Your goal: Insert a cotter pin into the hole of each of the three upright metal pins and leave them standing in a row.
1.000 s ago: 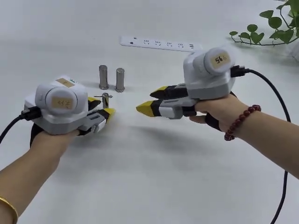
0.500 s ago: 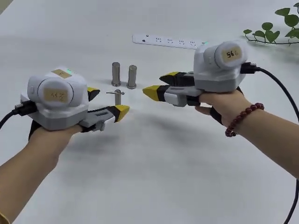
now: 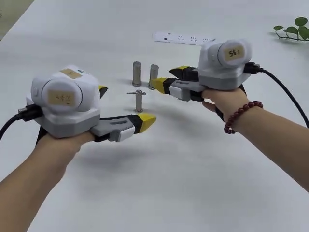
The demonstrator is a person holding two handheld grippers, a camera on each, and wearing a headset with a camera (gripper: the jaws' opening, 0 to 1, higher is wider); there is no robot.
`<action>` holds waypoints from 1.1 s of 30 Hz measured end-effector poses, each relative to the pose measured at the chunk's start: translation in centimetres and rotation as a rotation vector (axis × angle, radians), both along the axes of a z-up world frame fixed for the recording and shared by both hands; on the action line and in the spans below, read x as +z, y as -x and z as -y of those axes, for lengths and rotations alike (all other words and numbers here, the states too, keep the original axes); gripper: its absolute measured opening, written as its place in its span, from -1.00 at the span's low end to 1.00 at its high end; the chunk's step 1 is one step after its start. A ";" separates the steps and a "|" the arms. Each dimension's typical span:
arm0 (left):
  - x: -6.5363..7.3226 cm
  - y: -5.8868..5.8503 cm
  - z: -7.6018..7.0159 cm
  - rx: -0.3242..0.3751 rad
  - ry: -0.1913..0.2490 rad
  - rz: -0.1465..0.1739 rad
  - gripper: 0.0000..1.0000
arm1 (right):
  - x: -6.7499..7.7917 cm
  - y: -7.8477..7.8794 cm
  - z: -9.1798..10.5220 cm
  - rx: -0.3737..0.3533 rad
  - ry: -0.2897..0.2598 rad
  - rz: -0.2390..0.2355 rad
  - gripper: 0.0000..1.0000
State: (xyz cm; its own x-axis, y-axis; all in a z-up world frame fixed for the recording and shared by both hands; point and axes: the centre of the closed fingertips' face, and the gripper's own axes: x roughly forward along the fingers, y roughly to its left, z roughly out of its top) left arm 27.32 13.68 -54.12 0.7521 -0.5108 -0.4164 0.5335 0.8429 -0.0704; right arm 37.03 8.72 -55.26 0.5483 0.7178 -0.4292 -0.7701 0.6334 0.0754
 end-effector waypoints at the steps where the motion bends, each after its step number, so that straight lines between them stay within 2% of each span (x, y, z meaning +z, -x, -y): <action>1: 0.1 0.1 0.0 -0.004 0.000 0.001 0.63 | -0.3 -0.5 0.1 -0.010 0.007 0.000 -0.33; 4: 0.3 0.2 0.2 -0.015 0.008 0.011 0.68 | -0.5 -1.2 -0.4 -0.034 0.002 0.015 -0.40; 6: 0.3 0.2 0.1 -0.015 0.008 0.025 0.70 | -0.3 -1.6 -0.6 -0.044 -0.018 0.008 -0.42; 10: -0.1 0.8 0.3 -0.021 0.006 0.017 0.81 | -1.0 -2.0 -0.8 -0.064 -0.009 -0.003 -0.46; 14: 0.0 1.2 0.7 -0.049 -0.021 0.028 0.89 | -1.7 -2.4 -1.4 -0.080 -0.009 -0.008 -0.54; 19: 0.4 1.8 1.0 -0.069 -0.028 0.047 0.97 | -2.0 -2.6 -1.2 -0.087 -0.013 -0.015 -0.61; 24: 0.4 2.3 1.0 -0.070 -0.017 0.029 0.97 | -2.1 -2.7 -1.7 -0.073 -0.016 -0.019 -0.69; 30: 0.9 2.4 0.8 -0.057 0.005 0.035 0.97 | -2.5 -2.8 -2.0 -0.065 -0.005 -0.009 -0.81; 32: 0.5 2.5 0.8 -0.060 0.002 0.028 0.97 | -2.4 -2.7 -2.2 -0.058 -0.006 -0.008 -0.81; 33: 0.1 2.5 0.8 -0.066 -0.015 0.013 0.97 | -2.4 -2.8 -2.2 -0.059 -0.005 -0.008 -0.82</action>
State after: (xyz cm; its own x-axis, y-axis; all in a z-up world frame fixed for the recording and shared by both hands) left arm 24.79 12.92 -54.04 0.7227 -0.5532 -0.4145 0.5886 0.8068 -0.0506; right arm 39.87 10.90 -57.70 0.5861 0.6866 -0.4302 -0.7311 0.6770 0.0844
